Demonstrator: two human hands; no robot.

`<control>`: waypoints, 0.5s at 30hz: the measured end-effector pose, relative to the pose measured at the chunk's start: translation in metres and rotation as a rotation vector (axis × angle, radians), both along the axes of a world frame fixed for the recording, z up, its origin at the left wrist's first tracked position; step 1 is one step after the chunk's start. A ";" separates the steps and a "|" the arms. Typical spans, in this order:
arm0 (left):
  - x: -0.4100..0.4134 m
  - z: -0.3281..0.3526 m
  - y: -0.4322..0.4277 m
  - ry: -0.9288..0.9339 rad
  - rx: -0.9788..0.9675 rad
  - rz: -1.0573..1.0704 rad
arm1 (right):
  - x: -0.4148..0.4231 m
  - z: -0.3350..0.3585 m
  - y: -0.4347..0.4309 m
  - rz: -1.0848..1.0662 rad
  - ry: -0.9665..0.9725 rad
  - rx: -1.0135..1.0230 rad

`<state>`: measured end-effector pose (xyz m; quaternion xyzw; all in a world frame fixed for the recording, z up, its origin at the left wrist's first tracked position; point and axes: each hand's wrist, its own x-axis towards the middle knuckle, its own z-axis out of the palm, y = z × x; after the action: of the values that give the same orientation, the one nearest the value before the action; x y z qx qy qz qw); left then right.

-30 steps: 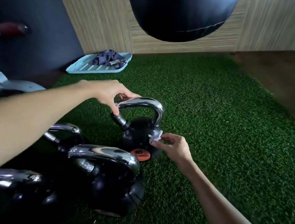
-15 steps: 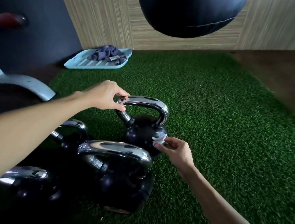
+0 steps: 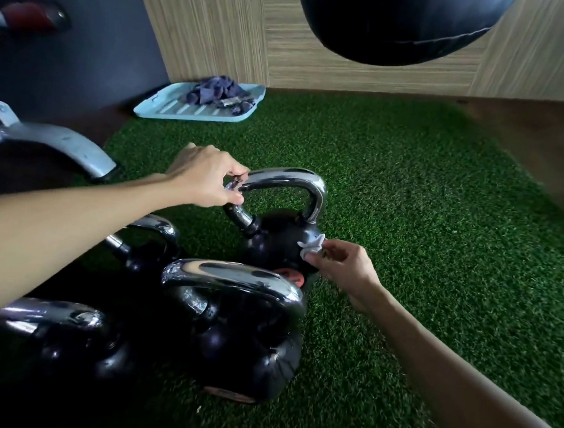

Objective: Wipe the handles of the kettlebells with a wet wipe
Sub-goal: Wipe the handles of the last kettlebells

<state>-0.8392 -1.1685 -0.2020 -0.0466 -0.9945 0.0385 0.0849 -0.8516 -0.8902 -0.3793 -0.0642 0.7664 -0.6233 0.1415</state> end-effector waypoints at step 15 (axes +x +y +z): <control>0.000 -0.004 -0.001 -0.028 0.052 0.030 | 0.023 0.003 -0.002 -0.001 -0.042 -0.074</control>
<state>-0.8395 -1.1699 -0.2059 -0.0301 -0.9969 0.0131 0.0714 -0.8284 -0.8921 -0.3764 -0.0558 0.7398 -0.6524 0.1549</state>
